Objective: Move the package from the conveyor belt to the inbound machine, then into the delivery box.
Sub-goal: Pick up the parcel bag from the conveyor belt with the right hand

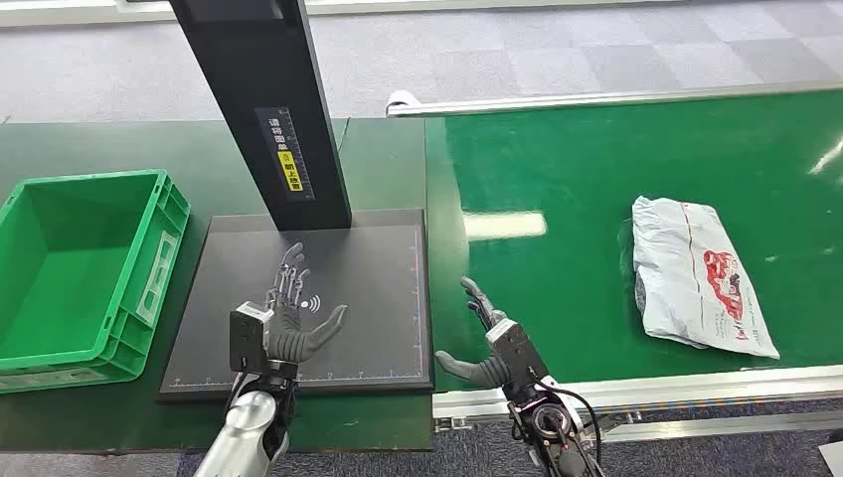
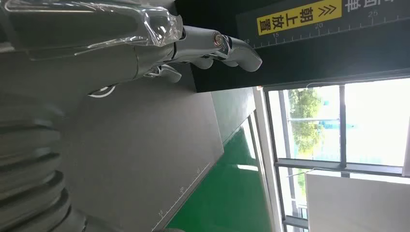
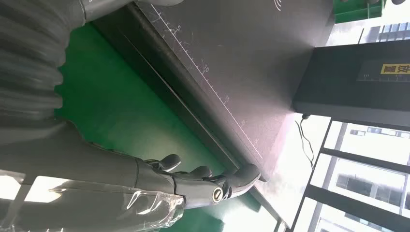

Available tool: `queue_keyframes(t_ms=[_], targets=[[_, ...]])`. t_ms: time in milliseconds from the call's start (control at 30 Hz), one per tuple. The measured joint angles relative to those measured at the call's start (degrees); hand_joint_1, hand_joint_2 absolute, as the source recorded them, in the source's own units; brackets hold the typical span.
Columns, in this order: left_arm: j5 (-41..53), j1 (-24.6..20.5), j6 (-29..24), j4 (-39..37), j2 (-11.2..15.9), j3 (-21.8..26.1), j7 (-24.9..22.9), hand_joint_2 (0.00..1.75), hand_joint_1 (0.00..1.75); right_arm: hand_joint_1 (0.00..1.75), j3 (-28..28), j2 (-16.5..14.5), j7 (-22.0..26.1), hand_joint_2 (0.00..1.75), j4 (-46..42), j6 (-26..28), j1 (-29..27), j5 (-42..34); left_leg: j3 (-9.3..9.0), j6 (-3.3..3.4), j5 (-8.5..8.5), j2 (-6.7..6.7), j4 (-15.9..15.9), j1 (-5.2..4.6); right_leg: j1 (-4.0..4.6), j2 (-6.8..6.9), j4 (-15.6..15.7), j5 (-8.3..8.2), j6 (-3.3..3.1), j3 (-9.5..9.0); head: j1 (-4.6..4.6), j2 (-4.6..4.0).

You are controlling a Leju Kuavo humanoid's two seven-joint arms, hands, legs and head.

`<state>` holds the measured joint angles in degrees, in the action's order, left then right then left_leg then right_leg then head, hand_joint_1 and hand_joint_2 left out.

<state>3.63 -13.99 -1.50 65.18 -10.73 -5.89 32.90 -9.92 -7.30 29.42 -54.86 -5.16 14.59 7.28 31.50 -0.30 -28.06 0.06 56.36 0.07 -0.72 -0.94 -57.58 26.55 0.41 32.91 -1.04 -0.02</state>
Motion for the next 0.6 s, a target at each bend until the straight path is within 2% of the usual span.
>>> queue_keyframes(t_ms=[600], targets=[[-0.1,0.1,0.1,0.0,0.0,0.1,0.0,1.75,0.00,0.00,0.0,0.0,0.1,1.75,0.0,0.9,0.0,0.9,0.01,0.00,0.00,0.00,0.0,0.00,0.00,0.00,0.0,0.00,0.00,0.00,-0.01,0.00]])
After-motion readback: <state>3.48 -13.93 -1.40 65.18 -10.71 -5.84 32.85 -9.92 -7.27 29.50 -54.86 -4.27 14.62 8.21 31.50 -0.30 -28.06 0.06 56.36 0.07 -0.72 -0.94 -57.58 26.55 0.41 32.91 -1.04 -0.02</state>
